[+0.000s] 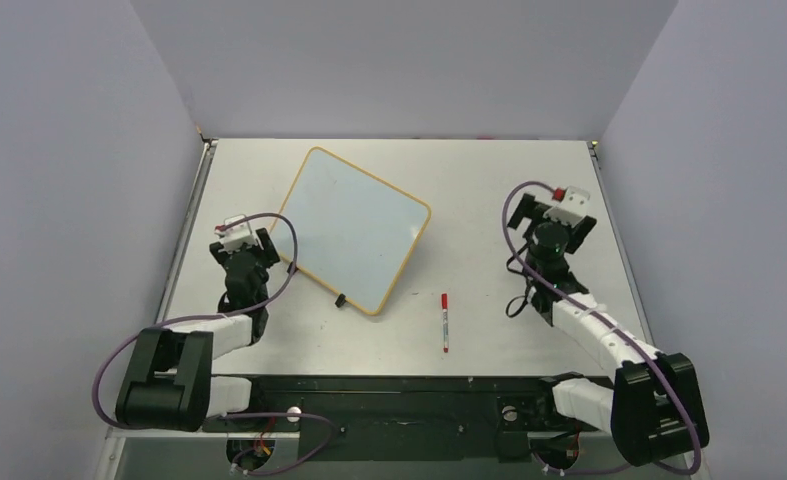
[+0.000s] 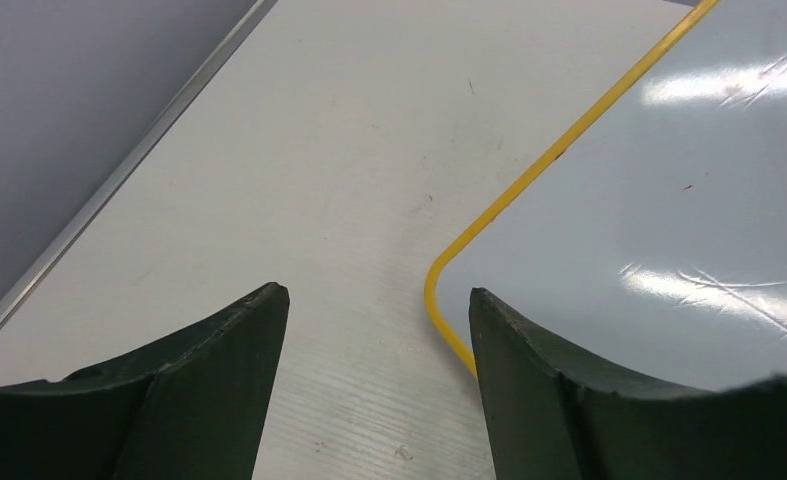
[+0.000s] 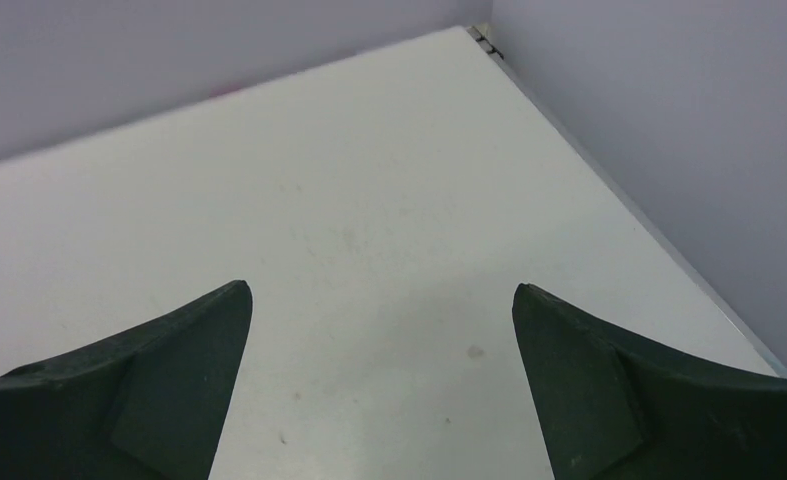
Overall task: Write a sentence on the whiteboard
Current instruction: Open the whiteboard marker at the center of the board.
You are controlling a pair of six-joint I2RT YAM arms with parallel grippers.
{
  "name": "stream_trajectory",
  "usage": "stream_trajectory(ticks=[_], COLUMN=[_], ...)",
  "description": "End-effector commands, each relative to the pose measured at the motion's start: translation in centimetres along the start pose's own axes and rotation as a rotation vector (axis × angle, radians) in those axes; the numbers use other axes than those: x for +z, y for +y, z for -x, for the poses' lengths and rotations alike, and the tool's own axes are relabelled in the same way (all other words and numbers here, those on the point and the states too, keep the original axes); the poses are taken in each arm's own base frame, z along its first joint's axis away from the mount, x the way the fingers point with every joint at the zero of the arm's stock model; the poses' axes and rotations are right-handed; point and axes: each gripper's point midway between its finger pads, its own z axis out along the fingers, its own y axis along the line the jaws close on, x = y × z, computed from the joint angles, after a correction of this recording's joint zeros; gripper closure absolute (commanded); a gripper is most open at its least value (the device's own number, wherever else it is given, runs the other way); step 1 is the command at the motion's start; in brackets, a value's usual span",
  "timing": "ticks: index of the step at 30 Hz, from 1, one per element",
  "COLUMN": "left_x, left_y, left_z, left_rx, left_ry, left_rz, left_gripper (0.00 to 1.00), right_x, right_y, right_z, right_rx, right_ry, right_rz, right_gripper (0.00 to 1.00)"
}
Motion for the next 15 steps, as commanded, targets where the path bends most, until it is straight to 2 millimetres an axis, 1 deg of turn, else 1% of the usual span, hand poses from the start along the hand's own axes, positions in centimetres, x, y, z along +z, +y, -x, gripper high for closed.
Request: stream_trajectory(ticks=[1, 2, 4, 5, 6, 7, 8, 9, 10, 11, 12, 13, 14, 15], left_x=[-0.8, -1.3, -2.2, -2.5, -3.0, -3.4, -4.0, -4.3, -4.9, -5.2, -5.6, -6.1, -6.4, -6.9], left_y=[0.6, 1.0, 1.9, 2.7, 3.0, 3.7, 4.0, 4.4, 4.4, 3.9, 3.6, 2.9, 2.2, 2.2], left_z=[3.2, 3.8, 4.7, 5.1, 5.4, 5.6, 5.7, 5.6, 5.9, 5.7, 6.4, 6.8, 6.9, 7.1], left_rx=[-0.058, -0.072, -0.131, -0.21, -0.29, -0.327, -0.402, -0.431, -0.466, -0.465, -0.483, -0.492, -0.497, -0.504], left_ry=[-0.071, -0.088, -0.096, -0.107, -0.096, -0.099, -0.079, -0.072, -0.065, -0.042, -0.056, -0.048, -0.037, -0.037], left_rz=[0.03, 0.04, 0.09, 0.14, 0.167, 0.21, 0.237, 0.262, 0.261, 0.229, 0.199, 0.145, 0.104, 0.089], left_gripper=[0.36, 0.36, 0.36, 0.36, 0.36, 0.36, 0.36, 0.35, 0.35, 0.35, 0.35, 0.35, 0.35, 0.35], right_x=[-0.2, -0.4, -0.9, -1.4, -1.8, -2.5, -3.2, -4.0, -4.8, -5.9, -6.7, -8.1, -8.8, -10.4], right_y=[-1.2, -0.7, 0.6, 0.5, 1.3, 1.3, 2.1, 2.1, 2.9, 3.1, 3.7, 4.2, 4.6, 5.4], right_z=[6.4, 6.3, 6.2, 5.5, 5.6, 4.8, 4.8, 4.4, 3.8, 3.1, 2.6, 1.6, 1.1, 0.0], right_rx=[0.296, 0.28, 0.254, 0.236, 0.25, 0.233, 0.241, 0.231, 0.225, 0.207, 0.198, 0.172, 0.161, 0.133], right_ry=[0.062, 0.143, 0.226, 0.271, 0.292, 0.337, 0.355, 0.381, 0.409, 0.441, 0.472, 0.52, 0.544, 0.593], right_rz=[-0.169, -0.152, -0.097, -0.095, -0.062, -0.056, -0.019, -0.007, 0.032, 0.059, 0.096, 0.134, 0.158, 0.204], right_gripper=[0.0, 0.0, 0.0, 0.0, 0.0, 0.0, 0.0, 0.01, 0.02, 0.03, 0.05, 0.06, 0.06, 0.07])
